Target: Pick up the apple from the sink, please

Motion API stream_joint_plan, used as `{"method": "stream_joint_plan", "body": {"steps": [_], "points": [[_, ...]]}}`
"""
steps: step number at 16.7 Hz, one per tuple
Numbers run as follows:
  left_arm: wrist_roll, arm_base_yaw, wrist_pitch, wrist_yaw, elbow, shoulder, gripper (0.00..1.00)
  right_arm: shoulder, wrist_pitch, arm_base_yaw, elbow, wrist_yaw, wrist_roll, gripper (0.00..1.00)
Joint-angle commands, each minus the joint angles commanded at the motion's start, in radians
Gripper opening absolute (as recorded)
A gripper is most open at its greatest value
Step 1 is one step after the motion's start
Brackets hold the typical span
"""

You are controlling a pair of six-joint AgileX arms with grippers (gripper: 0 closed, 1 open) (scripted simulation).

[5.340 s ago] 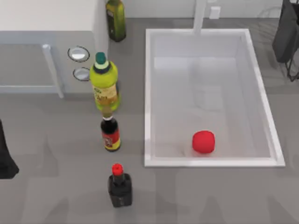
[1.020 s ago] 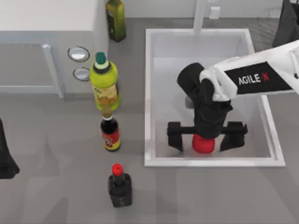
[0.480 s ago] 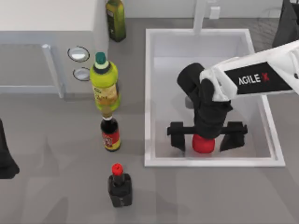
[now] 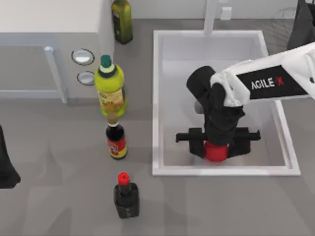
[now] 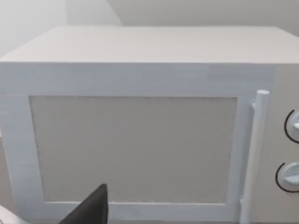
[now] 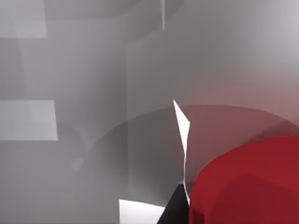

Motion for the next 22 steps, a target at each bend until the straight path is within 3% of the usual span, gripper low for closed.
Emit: {"method": "stream_joint_plan", "body": {"steps": [7,12,22], "points": [[0.000,0.000,0.000,0.000,0.000,0.000,1.00,0.000,0.000,0.000,0.000,0.000,0.000,0.00],[0.000,0.000,0.000,0.000,0.000,0.000,1.00,-0.067,-0.101,-0.001,0.080,0.022,-0.009,0.00],[0.000,0.000,0.000,0.000,0.000,0.000,1.00,-0.199,-0.783,-0.004,0.588,0.020,-0.013,0.00]]}}
